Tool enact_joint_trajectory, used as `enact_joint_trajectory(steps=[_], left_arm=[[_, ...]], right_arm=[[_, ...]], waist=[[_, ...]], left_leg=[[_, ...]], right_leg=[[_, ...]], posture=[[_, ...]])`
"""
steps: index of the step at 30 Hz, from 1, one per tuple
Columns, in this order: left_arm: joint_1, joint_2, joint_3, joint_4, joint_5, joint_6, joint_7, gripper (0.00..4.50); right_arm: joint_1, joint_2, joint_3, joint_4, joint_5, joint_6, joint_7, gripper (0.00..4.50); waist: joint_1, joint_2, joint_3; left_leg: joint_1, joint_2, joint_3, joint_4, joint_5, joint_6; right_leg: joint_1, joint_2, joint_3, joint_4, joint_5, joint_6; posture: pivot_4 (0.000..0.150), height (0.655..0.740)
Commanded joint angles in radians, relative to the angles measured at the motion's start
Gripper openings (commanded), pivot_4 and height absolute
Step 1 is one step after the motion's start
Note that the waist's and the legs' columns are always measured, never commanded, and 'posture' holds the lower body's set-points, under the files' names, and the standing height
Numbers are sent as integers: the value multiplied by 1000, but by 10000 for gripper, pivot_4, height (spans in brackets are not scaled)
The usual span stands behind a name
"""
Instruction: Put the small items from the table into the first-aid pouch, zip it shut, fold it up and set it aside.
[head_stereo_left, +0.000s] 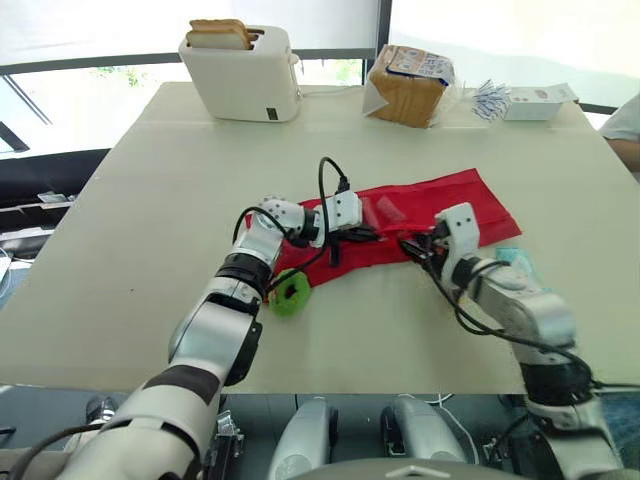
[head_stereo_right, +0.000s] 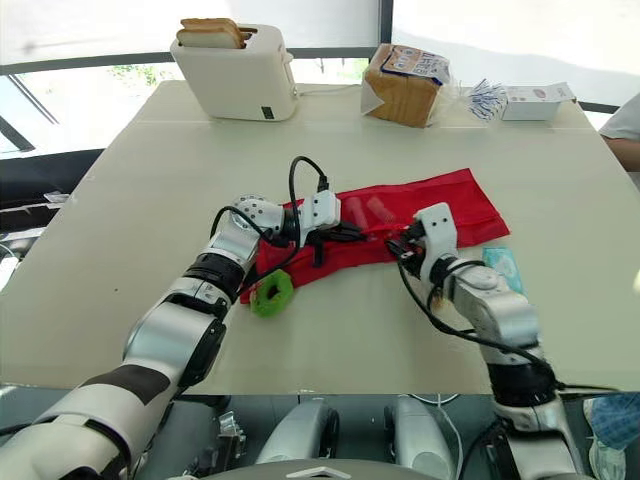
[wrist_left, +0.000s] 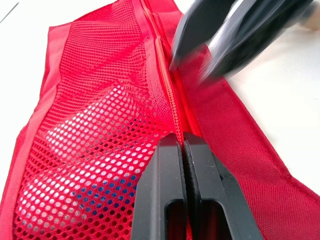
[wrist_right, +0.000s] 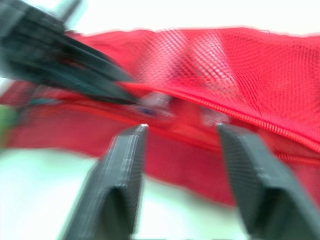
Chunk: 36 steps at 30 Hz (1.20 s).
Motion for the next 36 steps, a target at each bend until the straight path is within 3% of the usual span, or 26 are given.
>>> enact_joint_trajectory(steps=[1,4,8,13,18,23,27,32,36], left_arm=[[-22,4,18,2,-20,5,-22,0],[-21,4,30,3,-30,20,-23,0],[-11,5,34,-12,-36,31,-32,0],[-5,3,36,-36,-44,48,-43,0],[-23,-7,35,-20,-39,50,-37,0],[-30,-12,37,-18,-40,53,-38,0],[-20,-13,36,-43,-44,64,-45,0],[-15,-17,34,-60,-47,75,-51,0],[-7,-20,33,-82,-51,87,-53,0]], right_arm=[[126,-42,-160,-311,187,166,-13,39533],[353,-98,-381,-470,340,131,-16,44439],[597,-194,-666,-487,591,-40,-60,44439],[960,-245,-1000,-482,583,-171,95,44439],[1119,-233,-1119,-413,511,-342,299,44439],[1110,-314,-1036,-406,467,-381,339,44439],[989,-491,-770,-374,255,-397,325,44439],[714,-661,-410,-204,25,-480,337,44439],[393,-673,-138,10,-99,-507,351,44439]], waist=[[-2,0,0],[12,0,0],[3,0,0],[5,0,0],[3,-1,1],[5,0,1],[3,-1,2],[5,-1,2],[5,-1,2]], left_leg=[[0,0,0,0,0,0],[0,0,-2,0,0,0],[2,0,0,1,0,1],[3,0,0,0,-1,2],[4,0,1,0,-1,3],[4,0,1,0,-2,3],[4,0,2,0,-2,3],[3,0,1,0,-1,2],[3,0,1,1,1,-1]], right_leg=[[0,0,0,0,0,0],[2,0,-2,-1,0,0],[6,0,0,-3,1,2],[7,1,1,-4,1,3],[8,2,1,-7,1,4],[9,2,0,-8,1,4],[9,2,1,-9,1,5],[9,2,0,-10,2,5],[9,2,1,-11,2,5]], posture=[[1500,7400],[1500,7400],[1500,7400],[1500,7400],[1500,7400],[1500,7400],[1500,7400],[1500,7400],[1500,7400]])
